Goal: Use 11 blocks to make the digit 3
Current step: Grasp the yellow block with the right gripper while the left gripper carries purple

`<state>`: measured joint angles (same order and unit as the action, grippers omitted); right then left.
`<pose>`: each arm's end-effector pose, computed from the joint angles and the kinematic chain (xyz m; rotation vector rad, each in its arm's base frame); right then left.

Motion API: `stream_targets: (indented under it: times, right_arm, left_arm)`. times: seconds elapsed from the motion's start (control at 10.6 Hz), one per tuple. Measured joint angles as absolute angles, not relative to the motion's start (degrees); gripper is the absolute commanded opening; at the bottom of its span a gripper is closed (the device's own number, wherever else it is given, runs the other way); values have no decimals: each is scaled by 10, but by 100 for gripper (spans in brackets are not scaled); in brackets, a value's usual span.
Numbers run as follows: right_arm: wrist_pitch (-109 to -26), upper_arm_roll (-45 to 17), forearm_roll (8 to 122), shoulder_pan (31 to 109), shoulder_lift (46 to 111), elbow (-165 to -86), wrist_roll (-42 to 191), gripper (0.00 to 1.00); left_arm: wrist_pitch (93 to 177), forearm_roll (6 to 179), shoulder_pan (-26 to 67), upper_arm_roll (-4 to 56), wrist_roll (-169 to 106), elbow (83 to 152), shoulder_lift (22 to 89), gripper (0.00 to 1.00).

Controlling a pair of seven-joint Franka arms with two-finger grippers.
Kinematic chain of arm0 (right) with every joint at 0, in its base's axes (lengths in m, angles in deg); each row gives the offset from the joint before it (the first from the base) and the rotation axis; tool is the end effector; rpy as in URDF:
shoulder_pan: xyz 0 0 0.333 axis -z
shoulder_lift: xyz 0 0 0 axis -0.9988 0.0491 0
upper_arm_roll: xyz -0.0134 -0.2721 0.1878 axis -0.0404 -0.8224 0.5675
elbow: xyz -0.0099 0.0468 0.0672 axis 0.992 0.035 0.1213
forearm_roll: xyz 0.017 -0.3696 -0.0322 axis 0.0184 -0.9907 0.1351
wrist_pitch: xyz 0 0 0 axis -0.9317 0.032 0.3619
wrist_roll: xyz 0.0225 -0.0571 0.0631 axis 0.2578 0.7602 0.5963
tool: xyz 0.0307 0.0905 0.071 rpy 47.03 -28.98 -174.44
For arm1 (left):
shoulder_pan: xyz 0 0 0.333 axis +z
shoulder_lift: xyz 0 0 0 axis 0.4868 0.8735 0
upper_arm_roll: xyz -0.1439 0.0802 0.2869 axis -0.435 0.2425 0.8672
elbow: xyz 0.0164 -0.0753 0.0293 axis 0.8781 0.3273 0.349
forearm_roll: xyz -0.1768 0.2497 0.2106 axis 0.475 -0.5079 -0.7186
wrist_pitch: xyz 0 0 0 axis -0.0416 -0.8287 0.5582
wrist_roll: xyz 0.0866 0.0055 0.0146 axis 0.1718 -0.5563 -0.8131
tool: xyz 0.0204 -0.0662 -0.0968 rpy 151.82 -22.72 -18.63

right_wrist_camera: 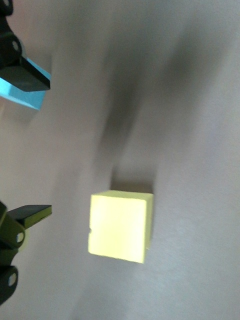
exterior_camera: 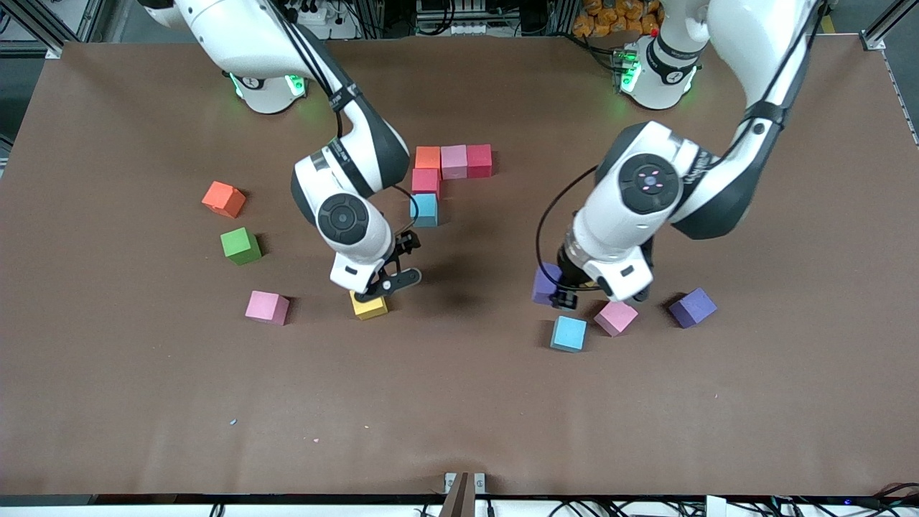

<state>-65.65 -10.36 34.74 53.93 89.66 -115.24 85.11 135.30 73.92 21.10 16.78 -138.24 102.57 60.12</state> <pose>0.5691 0.3604 0.3050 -3.0408 -0.6245 0.2609 0.5980 -0.3438 0.4129 2.3675 1.8945 -0.0825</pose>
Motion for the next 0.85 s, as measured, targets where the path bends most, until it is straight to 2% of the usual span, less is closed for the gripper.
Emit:
stream_targets:
  times: [0.38,0.85]
  right_arm:
    - [-714,-105,345,570,942,-1131,757,100]
    - [-731,-107,344,579,988,-1104,771,100]
  left_arm:
    - [1352,759,158,167,-1454,1059,611,4]
    - [1367,838,156,156,-1468,1101,604,4]
